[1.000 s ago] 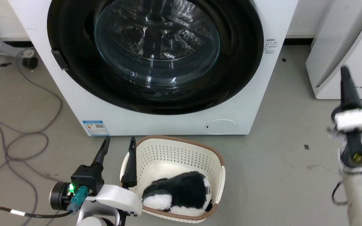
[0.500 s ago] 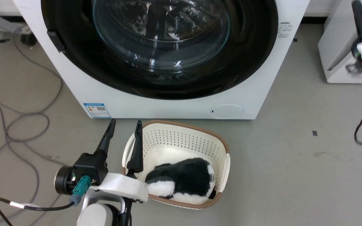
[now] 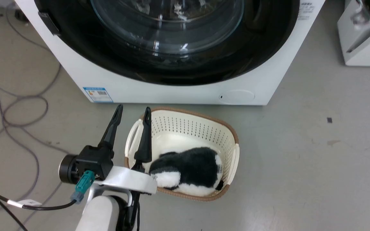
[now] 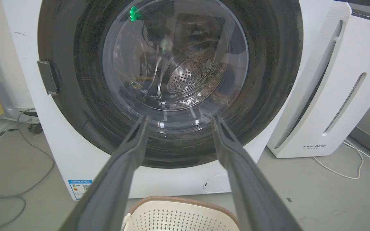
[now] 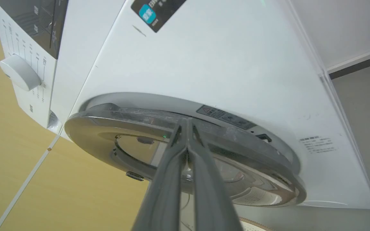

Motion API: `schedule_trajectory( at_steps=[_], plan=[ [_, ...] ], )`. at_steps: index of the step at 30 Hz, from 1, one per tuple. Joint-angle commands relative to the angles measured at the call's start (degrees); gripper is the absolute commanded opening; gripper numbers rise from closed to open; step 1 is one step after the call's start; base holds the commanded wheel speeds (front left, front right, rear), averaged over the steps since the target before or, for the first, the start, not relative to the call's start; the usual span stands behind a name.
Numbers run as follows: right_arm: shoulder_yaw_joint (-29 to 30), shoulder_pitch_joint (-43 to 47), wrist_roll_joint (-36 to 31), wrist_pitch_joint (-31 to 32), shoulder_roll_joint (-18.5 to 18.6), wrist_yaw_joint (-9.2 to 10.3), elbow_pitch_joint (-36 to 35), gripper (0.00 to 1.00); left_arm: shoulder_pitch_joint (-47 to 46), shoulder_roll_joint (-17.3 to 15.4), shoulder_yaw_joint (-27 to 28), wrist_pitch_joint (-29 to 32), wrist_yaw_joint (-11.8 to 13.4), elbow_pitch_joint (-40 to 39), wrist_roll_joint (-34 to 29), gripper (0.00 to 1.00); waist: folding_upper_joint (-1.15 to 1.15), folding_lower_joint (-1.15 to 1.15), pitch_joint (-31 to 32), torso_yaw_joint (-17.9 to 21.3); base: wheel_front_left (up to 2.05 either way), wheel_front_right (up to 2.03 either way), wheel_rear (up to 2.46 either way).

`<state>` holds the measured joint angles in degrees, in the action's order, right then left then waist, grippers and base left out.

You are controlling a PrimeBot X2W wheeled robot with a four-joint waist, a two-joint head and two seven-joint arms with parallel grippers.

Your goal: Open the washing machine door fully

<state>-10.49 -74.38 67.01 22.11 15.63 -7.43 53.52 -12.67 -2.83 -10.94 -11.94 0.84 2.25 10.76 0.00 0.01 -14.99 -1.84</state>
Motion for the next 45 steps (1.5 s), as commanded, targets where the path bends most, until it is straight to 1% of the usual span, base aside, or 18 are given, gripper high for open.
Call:
schedule_trajectory(
  at_steps=[1,5,11,16,22,26,35,45],
  plan=[
    [-0.8,-2.5,1.3,1.0,-0.3,-0.05,1.3,0.00,-1.3,0.0,-0.4,-0.6,0.1,-0.2,0.3,1.00,0.00,-0.01,-1.0,-0.2,0.00,0.00,0.00],
    [-3.8,-7.5,1.5,3.6,-1.1,-0.05,3.9,0.00,-2.8,0.0,-1.2,-1.1,0.2,-0.3,0.8,1.00,0.00,-0.01,-2.9,-0.6,0.00,0.00,0.00],
    [-6.3,-14.7,2.8,4.8,-1.8,-0.05,9.3,0.00,-4.8,0.0,-2.8,-1.8,0.8,-0.6,2.0,1.00,0.00,-0.01,-5.4,-1.6,0.00,0.00,0.00],
    [-8.9,-19.9,3.8,7.4,-2.0,-0.05,13.8,0.00,-5.9,0.0,-3.6,-2.4,1.1,-0.8,2.7,1.00,0.00,-0.01,-7.2,-2.1,0.00,0.00,0.00],
    [-11.6,-24.0,5.8,12.3,-2.2,-0.06,17.3,0.00,-7.2,0.0,-4.2,-3.1,1.4,-0.8,3.4,1.00,0.00,-0.01,-9.0,-2.4,0.00,0.00,0.00],
    [-13.3,-22.7,4.9,15.1,-2.2,-0.06,16.1,0.00,-7.4,0.0,-4.3,-3.1,1.5,-0.5,3.4,1.00,0.00,-0.01,-8.9,-2.3,0.00,0.00,0.00],
    [-14.5,-18.3,5.6,21.6,-1.5,-0.06,11.6,0.00,-7.2,0.0,-4.4,-3.1,1.8,0.1,3.5,1.00,0.00,-0.01,-7.6,-2.2,0.00,0.00,0.00],
    [-14.9,-11.6,6.9,24.6,-1.7,-0.06,7.2,0.00,-5.6,0.0,-4.4,-3.1,1.5,1.8,3.2,1.00,0.00,-0.01,-4.3,-1.8,0.00,0.00,0.00]
  ],
)
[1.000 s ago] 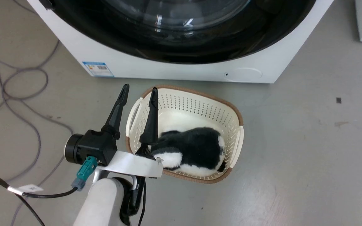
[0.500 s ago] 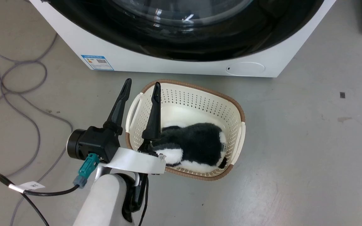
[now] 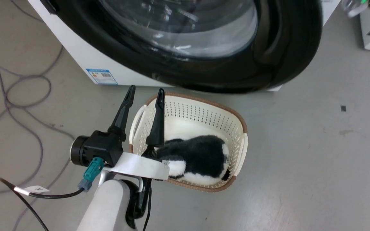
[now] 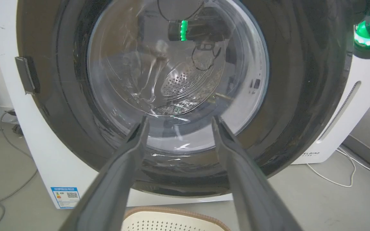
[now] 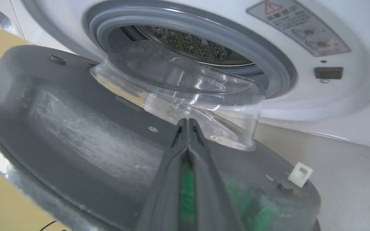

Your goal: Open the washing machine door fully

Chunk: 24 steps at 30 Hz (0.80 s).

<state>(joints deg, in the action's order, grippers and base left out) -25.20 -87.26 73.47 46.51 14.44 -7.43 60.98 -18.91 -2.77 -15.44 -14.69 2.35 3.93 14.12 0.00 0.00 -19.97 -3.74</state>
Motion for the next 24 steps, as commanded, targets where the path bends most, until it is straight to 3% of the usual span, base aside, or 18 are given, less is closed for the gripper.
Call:
schedule_trajectory(
  at_steps=[1,24],
  plan=[
    [-0.3,2.2,0.5,0.5,-0.5,-0.06,-0.8,0.00,0.9,-0.1,0.1,-0.3,0.0,0.4,-0.3,1.00,0.00,0.00,1.3,0.1,0.00,0.00,0.00],
    [-3.1,30.1,3.2,5.9,-2.5,-0.06,-19.9,0.00,11.4,-0.1,3.8,-0.3,-2.3,6.5,-5.4,1.00,0.00,0.00,16.2,-0.1,0.00,0.00,0.00]
  ],
)
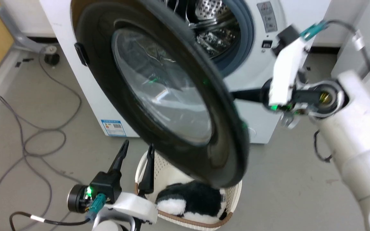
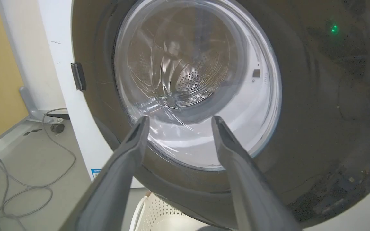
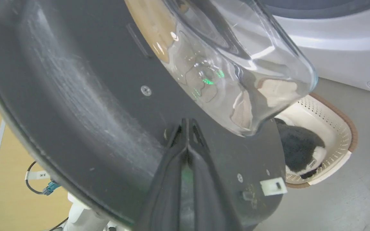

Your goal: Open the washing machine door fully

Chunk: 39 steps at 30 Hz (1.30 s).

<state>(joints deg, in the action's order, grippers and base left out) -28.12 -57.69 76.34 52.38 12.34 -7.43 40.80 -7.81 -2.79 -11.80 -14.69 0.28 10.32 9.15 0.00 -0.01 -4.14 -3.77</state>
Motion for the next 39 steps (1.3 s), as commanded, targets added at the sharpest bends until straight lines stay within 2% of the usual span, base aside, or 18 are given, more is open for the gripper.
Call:
schedule_trajectory(
  at_steps=[1,13,21,24,27,28,29,30,31,32,39],
  plan=[
    [-0.4,1.6,0.4,0.3,-0.6,-0.06,-0.7,0.00,0.7,-0.1,0.3,-0.3,-0.3,0.2,-0.5,1.00,0.00,0.01,0.7,-0.2,0.00,0.00,0.00],
    [-1.9,10.4,-0.6,4.2,-2.7,-0.06,-14.4,0.00,2.7,-0.1,1.3,-0.3,-1.1,1.0,-1.0,1.00,0.00,0.01,2.2,-1.4,0.00,0.00,0.00],
    [-1.4,14.8,-1.5,5.7,-4.3,-0.06,-20.7,0.00,2.7,-0.1,1.2,-0.3,-1.0,1.3,-0.7,1.00,0.00,0.01,1.9,-1.8,0.00,0.00,0.00],
    [-0.4,16.8,-1.0,4.8,-5.1,-0.06,-23.2,0.00,2.7,-0.1,1.2,-0.3,-0.9,1.5,-0.5,1.00,0.00,0.01,1.9,-1.8,0.00,0.00,0.00],
    [2.3,19.3,-1.2,0.6,-5.5,-0.06,-24.7,0.00,2.8,-0.1,1.1,-0.3,-0.8,1.6,-0.3,1.00,0.00,0.01,2.0,-1.7,0.00,0.00,0.00],
    [3.8,20.1,-1.4,-2.1,-5.8,-0.06,-25.2,0.20,2.8,-0.1,1.0,-0.3,-0.8,1.7,-0.2,1.00,0.00,0.01,2.0,-1.7,0.00,0.00,0.00],
    [5.0,21.1,-1.7,-4.7,-6.1,-0.06,-25.8,0.33,2.8,-0.1,1.0,-0.3,-0.8,1.7,-0.2,1.00,0.00,0.01,2.0,-1.6,0.00,0.00,0.00],
    [6.1,22.0,-2.2,-7.3,-6.3,-0.06,-26.5,0.36,2.8,-0.1,1.0,-0.3,-0.7,1.8,-0.1,1.00,0.00,0.01,2.1,-1.5,0.00,0.00,0.00],
    [7.4,23.1,-2.7,-10.3,-6.5,-0.06,-27.3,0.47,2.8,-0.1,1.0,-0.3,-0.7,1.8,-0.1,1.00,0.00,0.01,2.1,-1.5,0.00,0.00,0.00],
    [8.4,24.2,-3.4,-13.1,-6.5,-0.06,-28.1,0.98,2.8,-0.1,1.1,-0.3,-0.6,1.8,-0.1,1.00,0.00,0.01,2.1,-1.4,0.00,0.00,0.00],
    [17.8,35.9,-8.2,-34.8,-7.8,-0.06,-32.5,1.00,3.4,-0.1,2.6,-0.3,0.0,2.0,-1.1,1.00,0.00,0.01,2.3,-0.2,0.00,0.00,0.00]
  ],
)
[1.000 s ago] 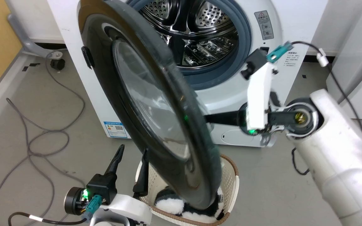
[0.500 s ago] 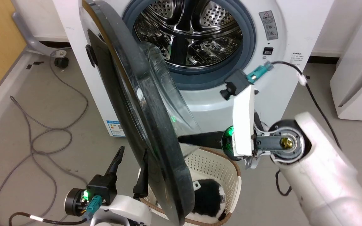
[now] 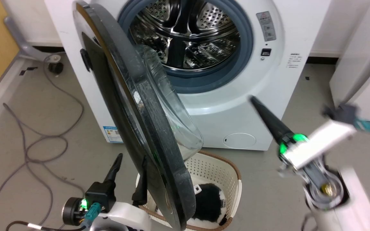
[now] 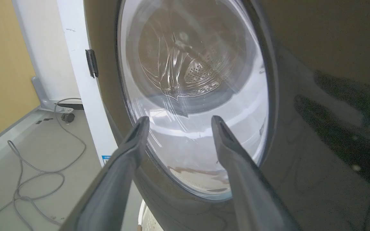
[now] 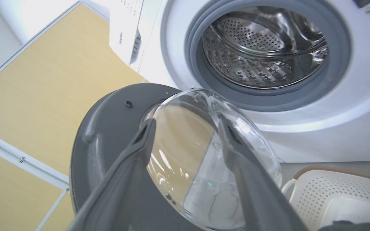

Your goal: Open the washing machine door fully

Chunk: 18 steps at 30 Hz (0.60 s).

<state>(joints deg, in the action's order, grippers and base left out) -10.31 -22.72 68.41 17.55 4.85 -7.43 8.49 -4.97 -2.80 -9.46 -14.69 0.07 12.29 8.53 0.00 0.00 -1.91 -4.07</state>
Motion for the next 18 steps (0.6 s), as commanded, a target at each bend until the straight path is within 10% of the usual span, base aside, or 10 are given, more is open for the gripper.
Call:
schedule_trajectory(
  at_steps=[1,18],
  plan=[
    [1.3,2.8,-1.7,-2.8,-0.4,-0.06,-0.5,1.00,0.7,-0.1,0.5,-0.3,0.3,0.0,-0.6,1.00,0.00,0.00,0.1,0.3,0.00,0.00,0.00],
    [20.6,22.8,-36.0,-28.9,-1.9,-0.06,-7.3,1.00,1.8,-0.1,3.6,-0.3,0.7,0.1,-2.2,1.00,0.00,0.00,0.6,2.7,0.00,0.00,0.00]
  ],
)
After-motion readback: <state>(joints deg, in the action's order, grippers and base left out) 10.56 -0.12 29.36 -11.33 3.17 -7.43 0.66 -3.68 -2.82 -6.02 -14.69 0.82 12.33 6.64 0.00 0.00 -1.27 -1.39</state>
